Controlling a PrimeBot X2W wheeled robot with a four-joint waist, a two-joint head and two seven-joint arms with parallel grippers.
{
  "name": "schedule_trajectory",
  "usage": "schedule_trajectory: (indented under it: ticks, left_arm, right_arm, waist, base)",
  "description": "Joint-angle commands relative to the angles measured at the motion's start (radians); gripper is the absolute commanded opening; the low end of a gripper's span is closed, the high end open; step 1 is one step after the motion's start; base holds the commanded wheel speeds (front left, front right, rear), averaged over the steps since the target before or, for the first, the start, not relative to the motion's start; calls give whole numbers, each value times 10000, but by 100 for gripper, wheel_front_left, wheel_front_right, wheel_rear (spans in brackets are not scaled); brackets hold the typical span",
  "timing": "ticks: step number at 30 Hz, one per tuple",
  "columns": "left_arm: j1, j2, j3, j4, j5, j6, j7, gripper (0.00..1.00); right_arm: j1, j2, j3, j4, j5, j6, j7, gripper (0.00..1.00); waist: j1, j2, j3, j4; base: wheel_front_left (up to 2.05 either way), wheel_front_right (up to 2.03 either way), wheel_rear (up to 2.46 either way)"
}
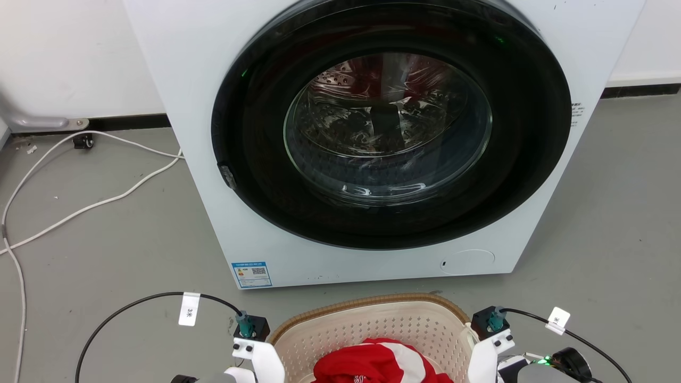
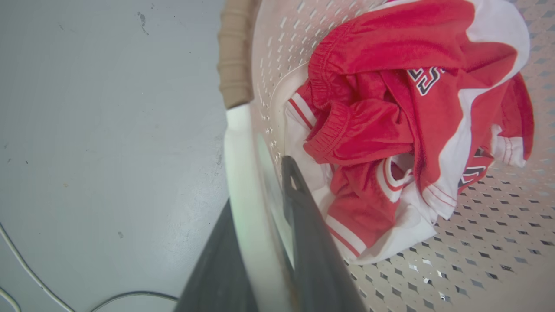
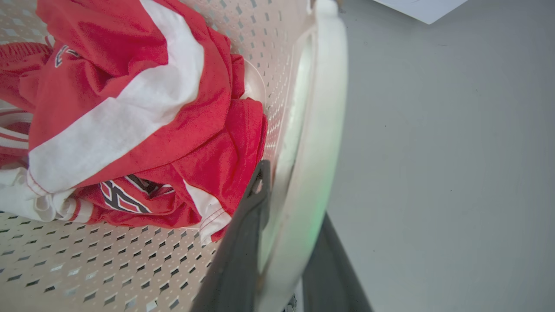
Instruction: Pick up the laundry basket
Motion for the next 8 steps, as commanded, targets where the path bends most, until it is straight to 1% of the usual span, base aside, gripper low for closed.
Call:
schedule_trajectory:
  ticks: [1,8]
  left_arm:
    - [-176,-121,-30,-170,-2,-152,-63,0]
    - [-178,-109,-104,-193,-98,-152,-28,0]
  right_arm:
    - [-71,67,91,-30,11,47,-33,0]
    - [-53,63,180,-25,112,47,-43,0]
  waist:
    - [1,0,-2,2]
    - [1,0,3,-4]
  base:
    - [0,0,0]
    - [0,0,0]
